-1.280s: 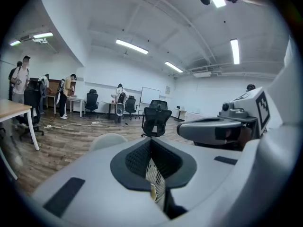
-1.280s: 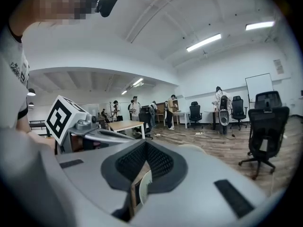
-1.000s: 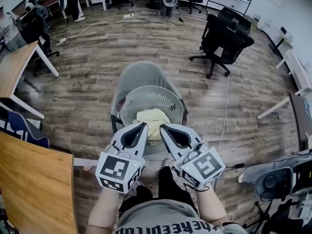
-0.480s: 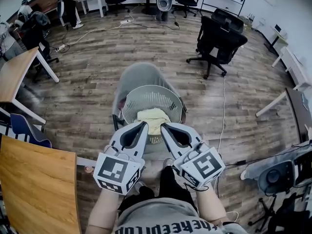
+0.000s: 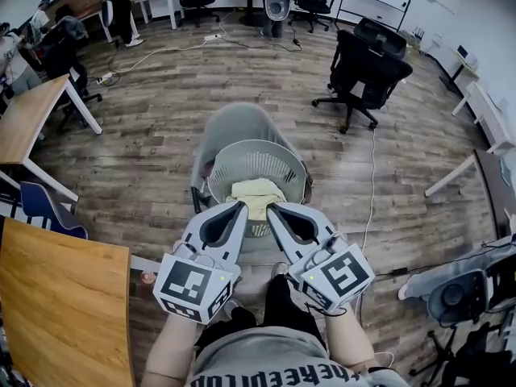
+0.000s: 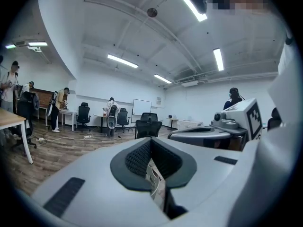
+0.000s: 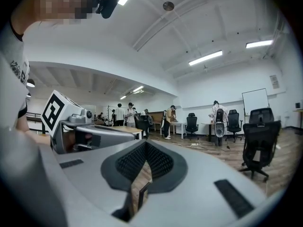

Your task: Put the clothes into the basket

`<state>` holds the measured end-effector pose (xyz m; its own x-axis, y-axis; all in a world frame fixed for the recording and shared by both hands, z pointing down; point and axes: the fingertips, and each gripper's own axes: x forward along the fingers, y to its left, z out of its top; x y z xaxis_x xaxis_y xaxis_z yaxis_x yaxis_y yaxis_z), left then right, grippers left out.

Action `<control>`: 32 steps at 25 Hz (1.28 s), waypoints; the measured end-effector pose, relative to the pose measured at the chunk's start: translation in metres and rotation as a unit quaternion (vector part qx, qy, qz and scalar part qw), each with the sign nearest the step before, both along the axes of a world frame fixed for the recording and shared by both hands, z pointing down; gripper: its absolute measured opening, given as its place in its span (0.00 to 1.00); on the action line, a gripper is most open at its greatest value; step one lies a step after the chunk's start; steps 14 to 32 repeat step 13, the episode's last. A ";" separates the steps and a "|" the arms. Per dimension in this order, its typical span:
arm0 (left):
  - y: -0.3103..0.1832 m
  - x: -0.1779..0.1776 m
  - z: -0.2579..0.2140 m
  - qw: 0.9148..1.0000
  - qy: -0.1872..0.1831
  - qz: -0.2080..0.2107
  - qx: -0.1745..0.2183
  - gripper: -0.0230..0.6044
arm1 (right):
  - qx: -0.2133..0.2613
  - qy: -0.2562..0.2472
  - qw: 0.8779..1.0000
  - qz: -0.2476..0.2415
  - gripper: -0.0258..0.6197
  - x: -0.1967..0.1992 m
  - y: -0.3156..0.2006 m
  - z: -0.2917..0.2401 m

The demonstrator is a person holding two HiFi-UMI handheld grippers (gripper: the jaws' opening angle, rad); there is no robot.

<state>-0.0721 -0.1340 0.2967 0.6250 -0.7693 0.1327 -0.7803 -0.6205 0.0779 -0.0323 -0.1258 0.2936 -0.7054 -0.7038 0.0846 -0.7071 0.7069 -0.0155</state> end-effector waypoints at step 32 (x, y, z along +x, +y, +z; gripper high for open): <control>0.005 -0.012 0.008 1.000 0.004 0.001 -0.004 0.06 | -0.008 0.005 1.000 -0.003 0.05 -0.015 0.005 0.009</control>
